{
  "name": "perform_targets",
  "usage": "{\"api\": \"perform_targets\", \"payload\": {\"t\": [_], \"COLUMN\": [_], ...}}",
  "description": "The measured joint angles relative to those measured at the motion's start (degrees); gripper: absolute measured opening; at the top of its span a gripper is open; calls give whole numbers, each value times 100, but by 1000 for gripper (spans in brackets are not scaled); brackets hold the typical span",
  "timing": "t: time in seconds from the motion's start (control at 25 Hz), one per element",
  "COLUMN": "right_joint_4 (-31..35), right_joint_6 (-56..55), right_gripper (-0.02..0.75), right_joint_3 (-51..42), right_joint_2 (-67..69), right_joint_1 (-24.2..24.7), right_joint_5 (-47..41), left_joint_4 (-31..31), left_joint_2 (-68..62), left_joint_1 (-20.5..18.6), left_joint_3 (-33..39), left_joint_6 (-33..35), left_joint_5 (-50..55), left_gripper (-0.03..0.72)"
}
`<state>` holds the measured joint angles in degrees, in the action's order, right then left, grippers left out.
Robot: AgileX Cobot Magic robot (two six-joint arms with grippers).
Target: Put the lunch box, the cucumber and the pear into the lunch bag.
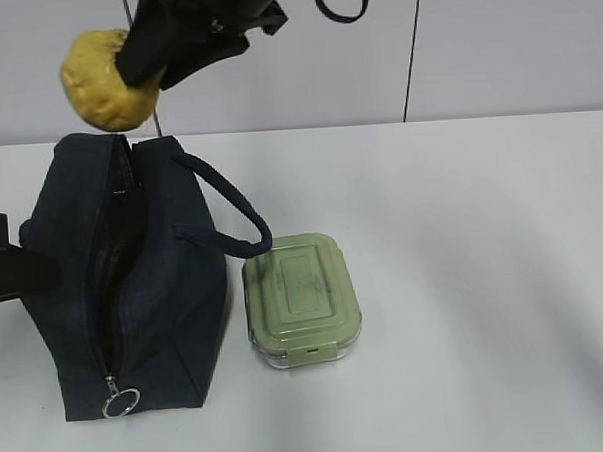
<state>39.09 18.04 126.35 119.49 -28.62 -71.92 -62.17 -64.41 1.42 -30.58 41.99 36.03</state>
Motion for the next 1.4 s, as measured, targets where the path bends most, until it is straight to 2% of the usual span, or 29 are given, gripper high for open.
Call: {"api": "perform_targets", "payload": {"t": [0.08,0.24,0.44,0.56,0.72,0.8,0.92,1.16,1.4], "right_joint_4": [378,490,436,153,-91,64,480,680,-120], "right_joint_6": [106,193,216,216,216,216,216,216,230], "right_gripper": [218,218,218,222,322,420,511,526,523], "right_joint_3": [8,8,8,8,8,8,13,263,378], "right_joint_2": [154,603,1110,1298,1308,1308,1308,1308,1094], "right_joint_1": [-11,-88,-180,-189,-189,-189,-189,-189,-91], "right_joint_5": [0,0,35,46,54,58,67,67,67], "left_joint_4": [0,0,0,0,0,0,0,0,0], "left_joint_2": [0,0,0,0,0,0,0,0,0], "left_joint_1": [0,0,0,0,0,0,0,0,0], "left_joint_3": [0,0,0,0,0,0,0,0,0], "left_joint_6": [2,2,2,2,2,2,6,6,6], "left_joint_5": [0,0,0,0,20,20,20,25,60], "left_gripper": [-15,-15,-15,-15,-15,-15,-15,-15,-15]}}
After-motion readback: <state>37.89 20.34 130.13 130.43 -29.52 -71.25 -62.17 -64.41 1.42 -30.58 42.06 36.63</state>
